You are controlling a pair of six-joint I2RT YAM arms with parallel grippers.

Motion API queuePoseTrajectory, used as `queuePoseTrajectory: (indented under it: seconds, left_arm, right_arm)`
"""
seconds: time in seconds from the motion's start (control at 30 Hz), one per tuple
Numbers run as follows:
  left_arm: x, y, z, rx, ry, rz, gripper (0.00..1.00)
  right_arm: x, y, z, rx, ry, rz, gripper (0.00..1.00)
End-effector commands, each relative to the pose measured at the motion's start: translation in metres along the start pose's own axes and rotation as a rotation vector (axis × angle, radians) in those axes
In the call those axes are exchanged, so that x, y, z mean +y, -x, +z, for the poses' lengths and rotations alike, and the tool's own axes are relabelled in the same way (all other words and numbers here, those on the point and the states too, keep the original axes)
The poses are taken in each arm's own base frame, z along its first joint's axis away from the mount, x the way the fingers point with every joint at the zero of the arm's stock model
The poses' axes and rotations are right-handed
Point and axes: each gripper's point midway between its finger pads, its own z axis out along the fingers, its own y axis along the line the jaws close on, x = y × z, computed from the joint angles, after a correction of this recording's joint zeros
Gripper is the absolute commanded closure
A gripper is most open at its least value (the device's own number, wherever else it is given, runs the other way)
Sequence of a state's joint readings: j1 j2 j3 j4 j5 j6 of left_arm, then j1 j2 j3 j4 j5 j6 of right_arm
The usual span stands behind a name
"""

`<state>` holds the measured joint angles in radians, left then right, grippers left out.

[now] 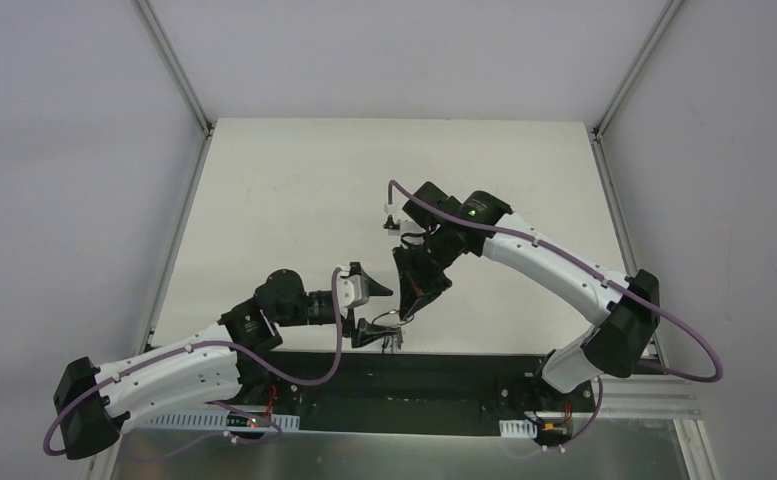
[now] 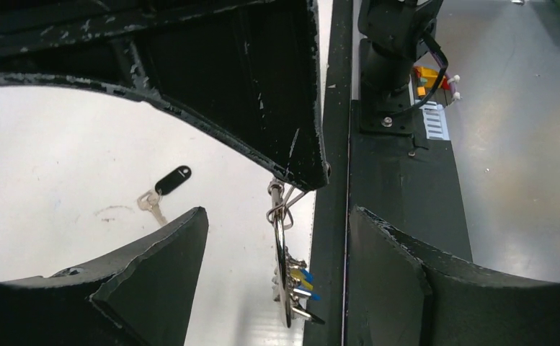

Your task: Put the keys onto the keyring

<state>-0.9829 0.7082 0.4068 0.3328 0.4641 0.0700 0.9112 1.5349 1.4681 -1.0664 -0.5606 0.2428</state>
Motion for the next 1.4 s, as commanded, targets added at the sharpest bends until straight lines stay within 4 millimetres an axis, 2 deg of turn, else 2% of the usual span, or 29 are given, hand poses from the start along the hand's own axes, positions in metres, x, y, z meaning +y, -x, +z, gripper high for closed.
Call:
queuePoseTrajectory:
  seconds: [0.0, 0.13, 0.3, 0.43, 0.67, 0.8, 0.87, 0.9, 0.93, 1.1, 1.13, 1.2, 1.27, 1.37]
  left_arm:
    - [-0.012, 0.023, 0.003, -0.097, -0.077, 0.085, 0.29]
    - [-0.013, 0.023, 0.003, -0.108, -0.085, 0.103, 0.34]
    - [-0.013, 0.019, 0.005, -0.100, -0.091, 0.109, 0.50]
    - [-0.013, 0.017, 0.005, -0.092, -0.093, 0.111, 0.59]
    - [-0.011, 0.013, 0.007, -0.077, -0.086, 0.112, 0.63]
    - [-0.008, 0.013, 0.008, -0.074, -0.071, 0.116, 0.81]
    - [-0.007, 0.015, 0.008, -0.080, -0.070, 0.117, 0.86]
    - [-0.007, 0.016, 0.008, -0.087, -0.070, 0.119, 0.91]
    - [-0.007, 0.018, 0.008, -0.095, -0.065, 0.122, 1.00]
    - [-0.002, 0.035, 0.000, -0.171, -0.012, 0.115, 1.00]
    - [0.000, 0.040, -0.002, -0.195, 0.005, 0.109, 1.00]
    - [0.001, 0.052, -0.007, -0.233, 0.027, 0.096, 1.00]
    - [0.002, 0.059, -0.009, -0.255, 0.040, 0.081, 1.00]
    - [0.006, 0.060, -0.008, -0.246, 0.057, 0.068, 1.00]
  right_arm:
    - [0.019, -0.006, -0.011, 0.050, 0.062, 0.027, 1.00]
    - [0.023, -0.006, -0.011, 0.064, 0.080, 0.037, 1.00]
    - [0.027, -0.005, -0.013, 0.063, 0.090, 0.039, 1.00]
    - [0.028, -0.005, -0.016, 0.061, 0.091, 0.039, 1.00]
    - [0.032, -0.006, -0.019, 0.057, 0.099, 0.046, 1.00]
    - [0.033, -0.007, -0.019, 0.062, 0.104, 0.046, 1.00]
    - [0.034, -0.006, -0.019, 0.063, 0.109, 0.046, 1.00]
    - [0.035, -0.007, -0.019, 0.066, 0.111, 0.044, 1.00]
    - [0.036, -0.006, -0.019, 0.067, 0.112, 0.044, 1.00]
    - [0.036, -0.005, -0.018, 0.065, 0.112, 0.037, 1.00]
    - [0.035, -0.005, -0.018, 0.063, 0.111, 0.034, 0.93]
    - [0.035, -0.003, -0.019, 0.042, 0.112, 0.020, 0.87]
    - [0.036, 0.002, -0.022, -0.008, 0.116, -0.005, 0.74]
    - [0.041, 0.012, -0.031, -0.117, 0.135, -0.052, 0.60]
